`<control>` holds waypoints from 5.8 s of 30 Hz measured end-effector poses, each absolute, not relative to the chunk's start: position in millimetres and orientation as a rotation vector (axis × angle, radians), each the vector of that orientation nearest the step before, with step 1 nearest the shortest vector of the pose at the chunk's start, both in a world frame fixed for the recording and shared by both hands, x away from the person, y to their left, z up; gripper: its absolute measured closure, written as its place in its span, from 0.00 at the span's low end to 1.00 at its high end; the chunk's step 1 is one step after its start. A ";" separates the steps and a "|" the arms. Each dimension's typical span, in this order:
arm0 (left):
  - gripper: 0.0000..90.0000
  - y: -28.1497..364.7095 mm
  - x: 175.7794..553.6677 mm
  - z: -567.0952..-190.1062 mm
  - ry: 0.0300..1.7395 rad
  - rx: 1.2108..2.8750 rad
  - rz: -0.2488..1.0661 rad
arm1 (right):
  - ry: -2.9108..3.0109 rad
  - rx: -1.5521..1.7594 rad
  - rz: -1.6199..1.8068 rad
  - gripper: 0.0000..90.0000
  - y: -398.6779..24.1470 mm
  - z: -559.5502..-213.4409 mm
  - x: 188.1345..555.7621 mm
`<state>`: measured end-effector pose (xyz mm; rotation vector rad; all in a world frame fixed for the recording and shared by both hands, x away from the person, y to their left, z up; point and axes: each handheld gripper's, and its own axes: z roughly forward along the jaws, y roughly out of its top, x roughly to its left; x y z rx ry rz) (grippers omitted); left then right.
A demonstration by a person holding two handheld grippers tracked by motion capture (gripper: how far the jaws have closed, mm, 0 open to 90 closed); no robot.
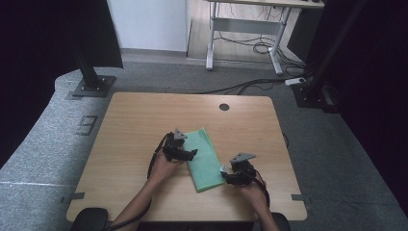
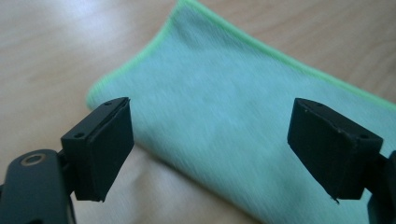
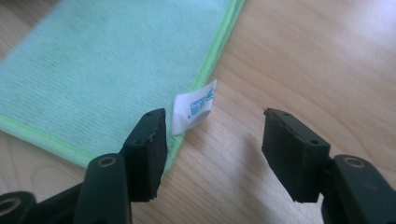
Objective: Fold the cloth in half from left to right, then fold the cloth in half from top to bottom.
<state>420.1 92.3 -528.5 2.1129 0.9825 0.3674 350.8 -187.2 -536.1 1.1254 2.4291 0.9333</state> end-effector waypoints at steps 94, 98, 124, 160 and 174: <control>0.00 195.3 322.7 -547.8 1.027 2.241 0.417 | 2.306 1.255 0.999 0.02 -225.9 -553.3 332.1; 0.00 197.1 325.1 -548.7 1.039 2.231 0.388 | 2.296 1.243 0.987 0.00 -226.6 -556.3 333.0; 0.00 188.5 335.7 -536.7 1.057 2.168 0.382 | 2.289 1.242 0.968 0.00 -225.3 -556.9 333.5; 0.00 134.9 415.2 -537.9 1.107 2.152 0.439 | 2.287 1.244 0.968 0.00 -224.6 -557.0 335.4; 0.02 133.3 408.5 -548.9 1.110 2.184 0.417 | 2.288 1.241 0.968 0.00 -224.3 -556.9 335.9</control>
